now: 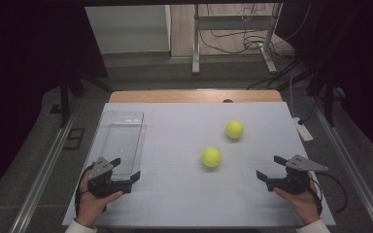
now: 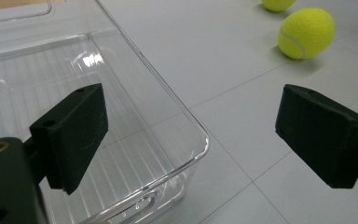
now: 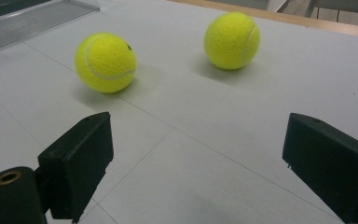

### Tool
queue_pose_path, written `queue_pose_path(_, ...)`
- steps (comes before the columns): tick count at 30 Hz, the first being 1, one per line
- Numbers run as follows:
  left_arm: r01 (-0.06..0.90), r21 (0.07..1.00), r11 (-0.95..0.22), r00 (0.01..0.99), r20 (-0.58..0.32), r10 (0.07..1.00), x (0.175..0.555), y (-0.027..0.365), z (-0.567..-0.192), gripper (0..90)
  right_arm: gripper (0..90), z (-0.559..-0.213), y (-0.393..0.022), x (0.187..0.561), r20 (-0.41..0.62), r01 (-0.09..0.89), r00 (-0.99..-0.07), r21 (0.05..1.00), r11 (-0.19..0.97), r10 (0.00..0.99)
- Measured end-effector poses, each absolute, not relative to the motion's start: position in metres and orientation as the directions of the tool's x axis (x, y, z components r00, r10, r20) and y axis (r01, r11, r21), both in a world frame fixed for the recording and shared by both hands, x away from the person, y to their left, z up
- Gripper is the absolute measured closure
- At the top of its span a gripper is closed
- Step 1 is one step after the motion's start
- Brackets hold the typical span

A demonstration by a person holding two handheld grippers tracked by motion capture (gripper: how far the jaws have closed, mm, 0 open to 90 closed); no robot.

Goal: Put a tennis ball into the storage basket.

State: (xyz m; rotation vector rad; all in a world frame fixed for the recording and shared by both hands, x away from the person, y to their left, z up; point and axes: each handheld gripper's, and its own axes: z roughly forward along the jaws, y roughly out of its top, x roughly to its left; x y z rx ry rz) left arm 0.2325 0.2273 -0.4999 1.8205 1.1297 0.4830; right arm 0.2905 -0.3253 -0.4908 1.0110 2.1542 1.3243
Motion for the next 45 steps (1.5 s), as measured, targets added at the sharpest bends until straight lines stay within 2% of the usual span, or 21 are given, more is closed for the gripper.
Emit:
queue_pose_path(34,0.504,0.845,-0.178,0.521,-0.133,0.843,0.233,0.221,-0.498,11.4,10.4,-0.493,-0.324,0.291,0.021,0.379,-0.658,0.873,0.307,0.752)
queue_pose_path(45,0.528,0.83,-0.179,0.515,-0.145,0.845,0.235,0.214,-0.499,10.6,11.1,-0.491,-0.323,0.296,0.046,0.368,-0.676,0.886,0.283,0.735)
